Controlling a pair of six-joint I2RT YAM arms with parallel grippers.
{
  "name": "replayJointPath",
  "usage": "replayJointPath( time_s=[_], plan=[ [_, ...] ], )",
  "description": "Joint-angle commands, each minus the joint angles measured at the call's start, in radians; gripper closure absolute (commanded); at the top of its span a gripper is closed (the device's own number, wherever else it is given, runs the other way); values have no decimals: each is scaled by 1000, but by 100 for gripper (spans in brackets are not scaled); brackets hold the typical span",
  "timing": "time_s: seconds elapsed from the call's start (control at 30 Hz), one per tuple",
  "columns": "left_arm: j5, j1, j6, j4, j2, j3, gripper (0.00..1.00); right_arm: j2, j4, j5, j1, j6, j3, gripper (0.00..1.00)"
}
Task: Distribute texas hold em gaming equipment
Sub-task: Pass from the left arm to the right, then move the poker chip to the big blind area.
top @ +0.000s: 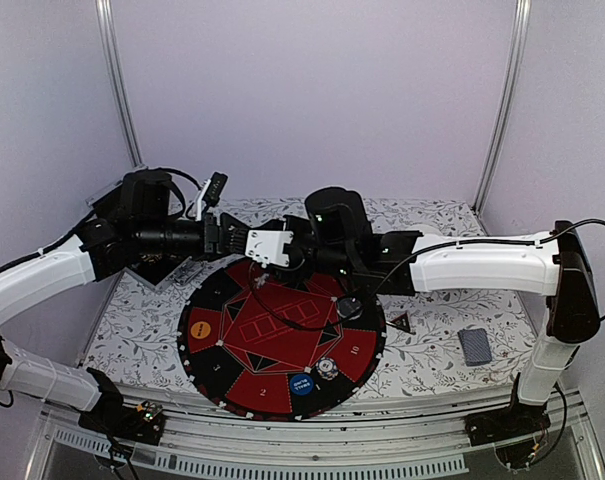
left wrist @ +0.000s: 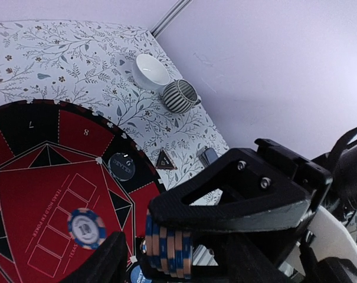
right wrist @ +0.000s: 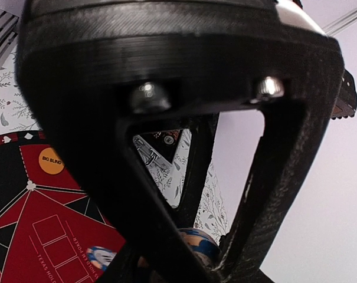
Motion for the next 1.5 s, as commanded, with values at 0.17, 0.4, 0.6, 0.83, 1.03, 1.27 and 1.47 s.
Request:
replayJointPath(
  time_s=[0.17,0.4,0.6,0.83,1.03,1.27,1.47],
  plan=[
    [-10,40,22,-7,-20,-24,37,-24,-55,-26,-4,44,20,98],
    [-50,92,50,-51,-68,-35,35,-46,-103,-36,-7,118,7,98],
    [-131,117,80,-131,-48,-60,34,-103,-164,-48,-55,248,-31,98],
    [-172,9,194,-211,-1,-48,35,-194,-247,-5,-132,383,-153,98],
    [-328,-205,275,-385,230,39,33,-294,-284,23,-212,479,-281,98],
    [-438,-345,313,-462,518,182,23,-397,-287,21,-258,512,-385,98],
    [-464,-399,325,-538,686,296,34,-442,-285,24,-267,523,-438,98]
  ],
)
